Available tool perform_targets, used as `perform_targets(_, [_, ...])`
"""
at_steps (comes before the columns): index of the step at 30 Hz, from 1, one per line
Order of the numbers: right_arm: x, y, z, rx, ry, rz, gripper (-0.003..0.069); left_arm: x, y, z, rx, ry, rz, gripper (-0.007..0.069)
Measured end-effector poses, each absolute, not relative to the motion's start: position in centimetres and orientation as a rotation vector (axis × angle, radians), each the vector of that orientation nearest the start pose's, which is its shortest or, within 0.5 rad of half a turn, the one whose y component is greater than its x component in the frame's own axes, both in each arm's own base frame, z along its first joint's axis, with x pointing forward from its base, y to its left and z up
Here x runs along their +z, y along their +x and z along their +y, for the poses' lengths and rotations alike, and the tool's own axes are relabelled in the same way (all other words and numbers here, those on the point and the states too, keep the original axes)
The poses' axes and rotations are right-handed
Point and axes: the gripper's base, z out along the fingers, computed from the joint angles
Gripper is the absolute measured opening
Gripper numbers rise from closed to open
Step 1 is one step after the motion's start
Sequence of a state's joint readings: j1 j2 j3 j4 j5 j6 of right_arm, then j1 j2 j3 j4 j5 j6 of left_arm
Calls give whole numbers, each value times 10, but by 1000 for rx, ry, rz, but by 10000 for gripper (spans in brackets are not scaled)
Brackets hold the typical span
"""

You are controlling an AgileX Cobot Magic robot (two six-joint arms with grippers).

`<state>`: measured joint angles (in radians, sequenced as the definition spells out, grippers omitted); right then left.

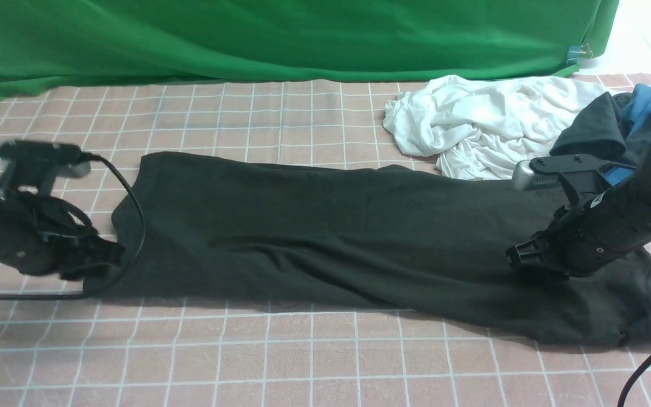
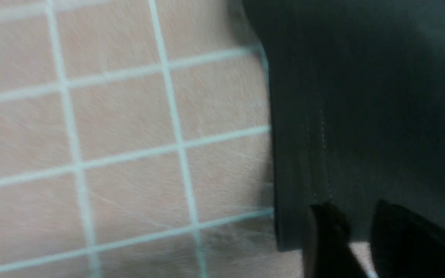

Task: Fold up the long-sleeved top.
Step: Use the right arm to clamp the right edge of the fabric

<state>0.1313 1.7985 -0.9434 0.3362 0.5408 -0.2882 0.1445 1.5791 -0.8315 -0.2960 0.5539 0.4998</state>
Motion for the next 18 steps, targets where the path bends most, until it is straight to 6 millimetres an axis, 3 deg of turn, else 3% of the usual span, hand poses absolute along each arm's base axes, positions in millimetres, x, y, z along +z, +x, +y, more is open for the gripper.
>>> perform_targets(5, [145,318,57,263,-225,2837,160,163,288,27,-149,148,2809,496])
perform_targets(8, [145,318,57,261,-226,2837,160,156,290,28,-144,143,2821,562])
perform_targets(13, [145,319,57,260,-225,2836,160,154,292,30,-112,132,2812,561])
perform_targets(18, [145,319,57,260,-225,2836,161,154,293,31,-96,137,2804,420])
